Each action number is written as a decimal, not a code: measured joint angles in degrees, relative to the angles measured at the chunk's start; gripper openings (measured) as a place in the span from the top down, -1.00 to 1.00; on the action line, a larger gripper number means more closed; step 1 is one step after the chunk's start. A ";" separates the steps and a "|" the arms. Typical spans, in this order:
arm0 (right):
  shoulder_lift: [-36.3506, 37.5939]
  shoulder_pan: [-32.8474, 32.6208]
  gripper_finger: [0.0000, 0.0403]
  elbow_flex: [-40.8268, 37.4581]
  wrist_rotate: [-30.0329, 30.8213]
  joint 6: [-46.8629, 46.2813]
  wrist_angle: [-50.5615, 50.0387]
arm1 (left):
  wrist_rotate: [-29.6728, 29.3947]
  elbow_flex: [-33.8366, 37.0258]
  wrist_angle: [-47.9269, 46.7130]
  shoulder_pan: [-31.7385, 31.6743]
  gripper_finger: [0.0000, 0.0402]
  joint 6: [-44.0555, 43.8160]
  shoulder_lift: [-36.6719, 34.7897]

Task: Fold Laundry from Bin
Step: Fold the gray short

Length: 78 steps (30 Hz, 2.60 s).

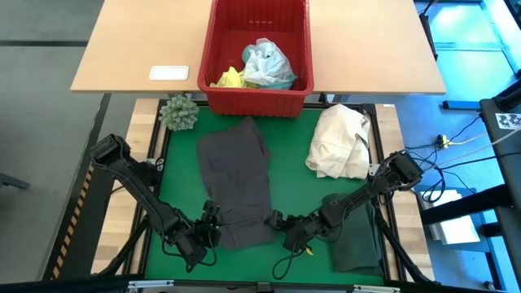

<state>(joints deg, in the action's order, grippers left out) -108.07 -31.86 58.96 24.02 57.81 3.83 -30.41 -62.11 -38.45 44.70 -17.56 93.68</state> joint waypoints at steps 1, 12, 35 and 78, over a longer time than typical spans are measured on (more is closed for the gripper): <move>0.00 0.00 -0.74 0.02 -0.46 0.53 0.92 | 0.01 0.01 -0.54 -0.02 0.34 -0.01 0.02; -2.07 2.55 -0.55 0.02 -6.04 -2.55 3.91 | -0.12 0.57 -0.60 -0.58 0.34 -0.37 0.03; -6.34 3.43 0.58 0.07 -5.01 -4.99 10.22 | 2.47 0.57 -3.85 -0.32 0.34 -6.02 0.07; -6.08 3.32 0.85 -0.07 0.79 -26.04 19.55 | -8.60 2.55 -3.49 8.28 0.34 -25.81 0.09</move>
<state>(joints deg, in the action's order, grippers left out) -114.15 -28.53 58.89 24.81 31.77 23.38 -39.01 -59.56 -41.94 52.98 -43.37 93.78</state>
